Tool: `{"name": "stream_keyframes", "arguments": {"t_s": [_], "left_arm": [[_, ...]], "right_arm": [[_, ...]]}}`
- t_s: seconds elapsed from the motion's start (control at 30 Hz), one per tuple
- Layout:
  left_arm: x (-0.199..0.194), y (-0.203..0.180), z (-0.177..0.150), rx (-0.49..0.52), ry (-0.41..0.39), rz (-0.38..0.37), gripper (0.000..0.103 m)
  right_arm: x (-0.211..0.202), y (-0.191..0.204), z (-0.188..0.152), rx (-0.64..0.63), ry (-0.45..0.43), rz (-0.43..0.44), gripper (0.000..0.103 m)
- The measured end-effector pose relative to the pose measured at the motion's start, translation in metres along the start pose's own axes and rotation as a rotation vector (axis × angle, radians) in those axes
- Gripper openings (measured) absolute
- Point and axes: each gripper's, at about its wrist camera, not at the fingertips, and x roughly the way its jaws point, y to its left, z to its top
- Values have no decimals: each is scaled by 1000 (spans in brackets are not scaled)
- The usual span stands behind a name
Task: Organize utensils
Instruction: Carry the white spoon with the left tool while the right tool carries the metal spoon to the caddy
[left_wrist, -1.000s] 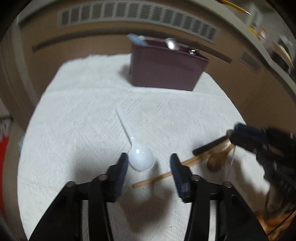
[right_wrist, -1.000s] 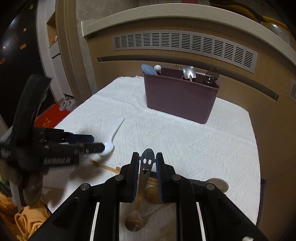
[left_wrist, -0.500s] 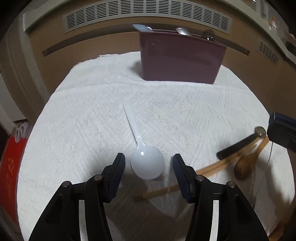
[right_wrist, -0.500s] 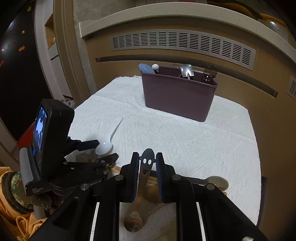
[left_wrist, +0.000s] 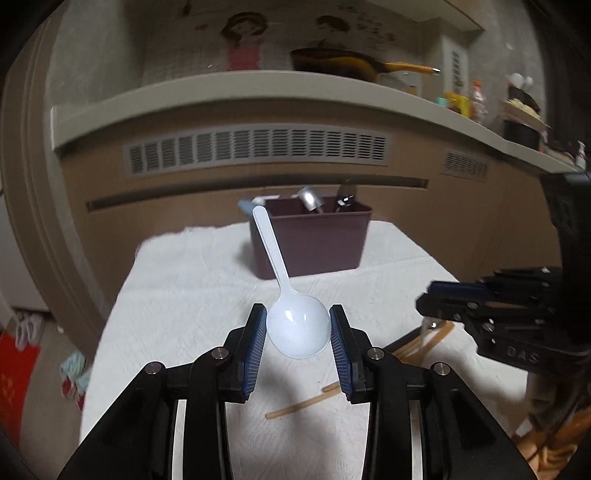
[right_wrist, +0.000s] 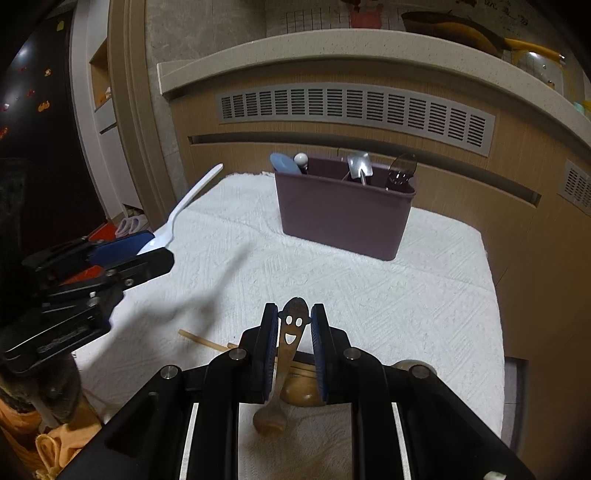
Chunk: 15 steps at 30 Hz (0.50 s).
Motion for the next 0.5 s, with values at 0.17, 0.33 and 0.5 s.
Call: {"name": "stream_keyframes", "arguments": {"t_s": [0.17,0.33,0.5], "left_arm": [[3,-17,-7,88,101,-89,36],[17,-36,-32,168,208,-131,36],[40,-26,-42,118,329,-113,36]], "right_arm": [[-22,3,9,-10,-66,11,17],[-26,4,10,-20,-70,14,17],[-21,-5,9,0,-53,-3,17]]}}
